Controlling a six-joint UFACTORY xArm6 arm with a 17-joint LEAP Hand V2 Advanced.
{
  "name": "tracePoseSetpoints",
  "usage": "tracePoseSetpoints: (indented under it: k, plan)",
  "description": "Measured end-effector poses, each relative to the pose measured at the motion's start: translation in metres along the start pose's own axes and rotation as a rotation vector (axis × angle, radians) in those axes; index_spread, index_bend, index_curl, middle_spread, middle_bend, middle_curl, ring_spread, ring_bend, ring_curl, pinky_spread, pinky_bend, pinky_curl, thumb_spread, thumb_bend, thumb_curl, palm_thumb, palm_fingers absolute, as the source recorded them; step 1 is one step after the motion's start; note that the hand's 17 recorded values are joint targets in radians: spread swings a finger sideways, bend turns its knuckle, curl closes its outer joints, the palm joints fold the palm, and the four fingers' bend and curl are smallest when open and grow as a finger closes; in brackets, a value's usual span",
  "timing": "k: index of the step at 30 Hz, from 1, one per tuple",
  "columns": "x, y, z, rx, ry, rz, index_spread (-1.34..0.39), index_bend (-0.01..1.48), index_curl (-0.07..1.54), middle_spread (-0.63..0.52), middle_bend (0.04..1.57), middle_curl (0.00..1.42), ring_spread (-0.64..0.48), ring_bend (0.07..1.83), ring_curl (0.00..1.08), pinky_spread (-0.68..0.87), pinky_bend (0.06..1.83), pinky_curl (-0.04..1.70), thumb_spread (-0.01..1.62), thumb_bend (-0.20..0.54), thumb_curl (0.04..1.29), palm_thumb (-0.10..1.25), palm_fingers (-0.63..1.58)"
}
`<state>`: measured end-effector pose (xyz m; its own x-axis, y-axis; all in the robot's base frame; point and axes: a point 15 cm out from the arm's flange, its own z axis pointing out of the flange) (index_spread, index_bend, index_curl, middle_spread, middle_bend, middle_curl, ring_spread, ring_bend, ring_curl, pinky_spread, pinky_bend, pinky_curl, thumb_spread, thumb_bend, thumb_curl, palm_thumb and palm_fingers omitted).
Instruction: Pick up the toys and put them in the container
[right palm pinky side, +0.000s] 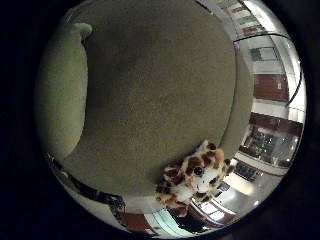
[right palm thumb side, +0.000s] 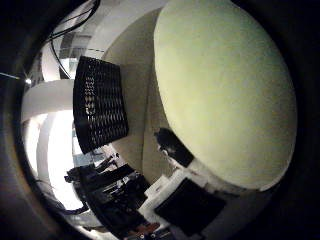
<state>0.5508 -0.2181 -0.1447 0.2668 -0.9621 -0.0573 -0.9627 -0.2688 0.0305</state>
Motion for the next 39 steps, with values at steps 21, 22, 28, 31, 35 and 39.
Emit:
tracePoseSetpoints:
  k: [21,22,28,31,35,39]
  plan:
    - [0.03,-0.004,-0.147,0.087,0.091,-0.001,-0.25,1.08,0.84,-0.13,1.3,0.73,-0.19,1.4,0.68,-0.17,1.53,0.51,0.99,-0.012,0.59,1.08,1.18]
    - [0.027,-0.005,-0.165,0.095,0.096,-0.004,-0.25,1.09,0.84,-0.13,1.3,0.73,-0.19,1.4,0.67,-0.17,1.53,0.52,0.99,-0.011,0.6,1.08,1.18]
    - [-0.018,0.001,-0.278,0.114,0.094,-0.036,-0.23,1.11,0.83,-0.13,1.33,0.71,-0.18,1.42,0.67,-0.17,1.51,0.59,1.0,-0.012,0.65,1.07,1.17]
    - [-0.048,0.009,-0.32,0.169,0.085,-0.034,-0.23,1.11,0.83,-0.12,1.33,0.7,-0.18,1.43,0.66,-0.17,1.5,0.61,1.0,-0.01,0.67,1.08,1.17]
    - [-0.111,0.008,-0.372,0.242,0.088,-0.094,-0.23,1.13,0.82,-0.12,1.34,0.69,-0.18,1.43,0.66,-0.17,1.48,0.64,0.99,-0.013,0.69,1.08,1.16]
    - [-0.199,0.008,-0.395,0.29,0.058,-0.198,-0.23,1.13,0.82,-0.12,1.35,0.69,-0.18,1.44,0.66,-0.18,1.46,0.67,0.98,-0.014,0.7,1.07,1.16]
